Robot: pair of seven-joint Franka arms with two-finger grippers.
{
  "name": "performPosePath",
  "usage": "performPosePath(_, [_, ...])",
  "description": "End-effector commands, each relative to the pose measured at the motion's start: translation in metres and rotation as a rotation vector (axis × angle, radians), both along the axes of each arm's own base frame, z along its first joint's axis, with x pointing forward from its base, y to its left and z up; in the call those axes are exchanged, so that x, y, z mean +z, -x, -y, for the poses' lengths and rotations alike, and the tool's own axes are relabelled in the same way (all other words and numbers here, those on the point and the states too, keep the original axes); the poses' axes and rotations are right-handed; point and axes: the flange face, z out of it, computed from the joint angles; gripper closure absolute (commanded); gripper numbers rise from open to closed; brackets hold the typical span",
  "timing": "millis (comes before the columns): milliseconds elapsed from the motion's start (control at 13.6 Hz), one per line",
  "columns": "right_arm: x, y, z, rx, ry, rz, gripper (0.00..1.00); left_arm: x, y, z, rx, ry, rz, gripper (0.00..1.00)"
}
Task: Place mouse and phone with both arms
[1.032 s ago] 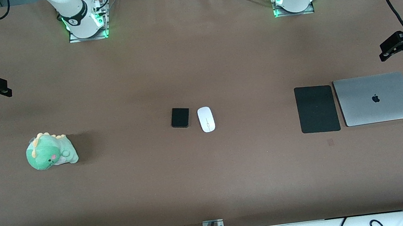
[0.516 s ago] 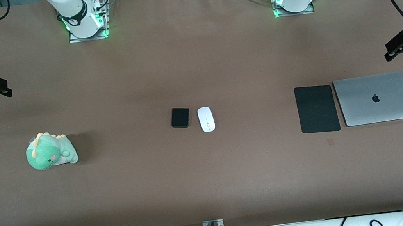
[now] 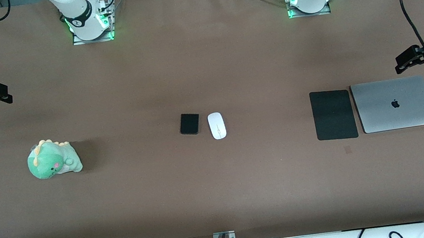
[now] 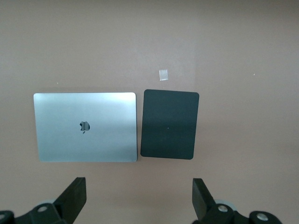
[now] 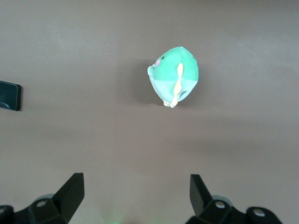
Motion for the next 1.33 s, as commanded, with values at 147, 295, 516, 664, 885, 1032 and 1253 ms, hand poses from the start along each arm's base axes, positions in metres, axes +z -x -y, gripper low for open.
performPosePath(147, [0.007,-0.001,-0.001,0.002,0.014,0.019,0.0,0.026,0.011,-0.021,0.067,-0.018,-0.006,0.0])
performPosePath(295, [0.007,-0.002,-0.001,0.002,0.014,0.019,0.0,0.03,0.015,-0.027,0.079,-0.014,-0.007,0.0])
performPosePath(516, [0.009,-0.003,0.0,0.003,0.022,0.035,0.0,0.037,0.017,-0.029,0.088,-0.01,-0.016,0.0])
performPosePath(664, [0.008,-0.003,0.0,0.003,0.022,0.032,0.0,0.037,0.017,-0.029,0.087,-0.012,-0.016,0.0])
performPosePath(885, [0.008,-0.003,0.0,0.001,0.022,0.034,0.0,0.039,0.02,-0.035,0.081,-0.006,-0.019,0.0])
performPosePath(1032, [0.009,-0.003,0.0,0.001,0.022,0.036,0.0,0.042,0.02,-0.032,0.075,0.001,-0.013,0.0])
performPosePath(1253, [0.007,-0.003,0.002,0.0,0.021,0.032,0.0,0.042,0.023,-0.029,0.069,0.0,-0.013,0.0])
